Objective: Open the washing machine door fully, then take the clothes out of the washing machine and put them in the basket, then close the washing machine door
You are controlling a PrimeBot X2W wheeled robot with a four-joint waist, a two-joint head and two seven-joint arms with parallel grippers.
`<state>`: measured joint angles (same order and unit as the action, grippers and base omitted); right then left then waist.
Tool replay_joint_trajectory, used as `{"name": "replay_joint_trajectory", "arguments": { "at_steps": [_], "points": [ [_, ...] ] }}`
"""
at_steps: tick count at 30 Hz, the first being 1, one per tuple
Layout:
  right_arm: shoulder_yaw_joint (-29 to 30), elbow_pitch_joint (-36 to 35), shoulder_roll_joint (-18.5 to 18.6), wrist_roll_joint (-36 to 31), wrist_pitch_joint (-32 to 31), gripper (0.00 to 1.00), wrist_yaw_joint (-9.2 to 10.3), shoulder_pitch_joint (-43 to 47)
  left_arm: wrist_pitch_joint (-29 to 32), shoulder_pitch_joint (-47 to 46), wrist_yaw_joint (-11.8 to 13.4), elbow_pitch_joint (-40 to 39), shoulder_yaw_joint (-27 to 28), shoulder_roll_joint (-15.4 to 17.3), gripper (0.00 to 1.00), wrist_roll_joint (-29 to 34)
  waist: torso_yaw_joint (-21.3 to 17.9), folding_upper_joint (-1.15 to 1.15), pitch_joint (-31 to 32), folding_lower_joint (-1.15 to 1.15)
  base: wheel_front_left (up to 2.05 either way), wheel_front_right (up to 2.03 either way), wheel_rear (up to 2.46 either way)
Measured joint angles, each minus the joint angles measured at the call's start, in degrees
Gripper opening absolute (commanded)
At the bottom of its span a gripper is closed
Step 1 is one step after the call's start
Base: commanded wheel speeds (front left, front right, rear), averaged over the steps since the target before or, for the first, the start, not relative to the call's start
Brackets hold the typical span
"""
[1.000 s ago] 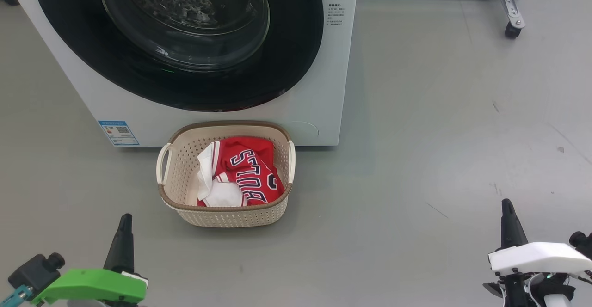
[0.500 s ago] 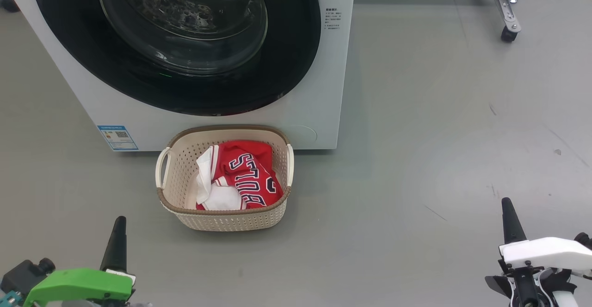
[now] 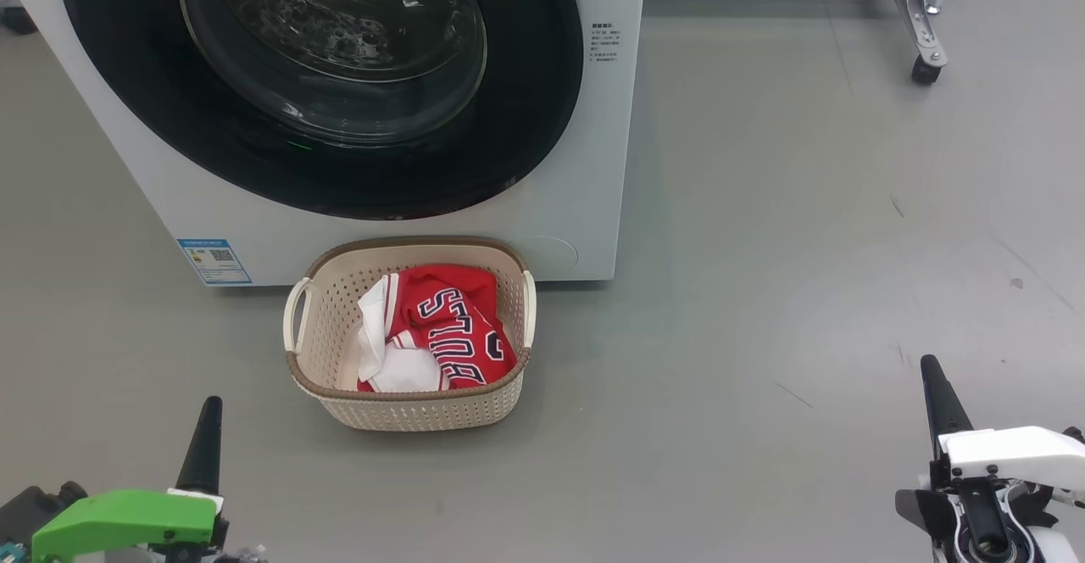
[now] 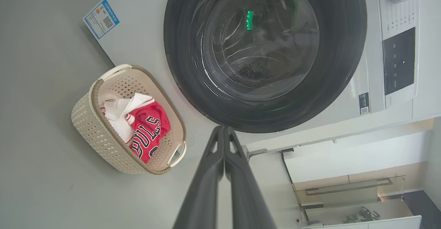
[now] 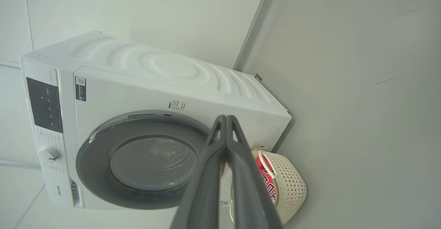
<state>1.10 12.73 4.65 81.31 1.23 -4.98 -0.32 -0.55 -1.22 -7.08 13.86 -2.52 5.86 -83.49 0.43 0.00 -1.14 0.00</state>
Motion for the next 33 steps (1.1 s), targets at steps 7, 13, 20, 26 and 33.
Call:
{"name": "replay_joint_trajectory", "arguments": {
  "at_steps": [7,13,20,26,33],
  "points": [
    [0.41,0.71,0.43,5.53,-1.25,0.00,-0.49,-0.82,1.09,-0.56,0.00,0.42,0.78,-0.11,0.00,-4.56,-0.16,0.00,0.36,0.00,0.00,0.00,0.00],
    [0.63,1.31,0.57,9.56,-2.01,0.00,-0.99,-1.40,2.03,-0.64,0.00,0.64,1.38,-0.23,0.00,-7.91,-0.28,0.00,0.62,0.00,0.00,0.00,0.00],
    [1.01,1.94,0.88,14.92,-3.01,0.00,-1.46,-2.17,3.02,-1.31,0.00,1.08,2.30,-0.51,0.00,-11.90,-0.43,0.00,0.94,0.00,0.00,0.00,0.00],
    [1.07,2.18,0.88,14.96,-3.01,0.00,-1.48,-2.21,3.03,-1.38,-0.01,1.22,2.33,-0.57,0.00,-11.90,-0.43,0.00,0.95,0.00,0.00,0.00,0.00],
    [1.10,2.43,0.88,14.96,-3.02,0.00,-1.51,-2.50,3.03,-1.46,-0.01,1.42,2.37,-0.65,0.00,-11.90,-0.43,0.00,0.96,0.00,0.00,0.00,0.00]
  ]
}}
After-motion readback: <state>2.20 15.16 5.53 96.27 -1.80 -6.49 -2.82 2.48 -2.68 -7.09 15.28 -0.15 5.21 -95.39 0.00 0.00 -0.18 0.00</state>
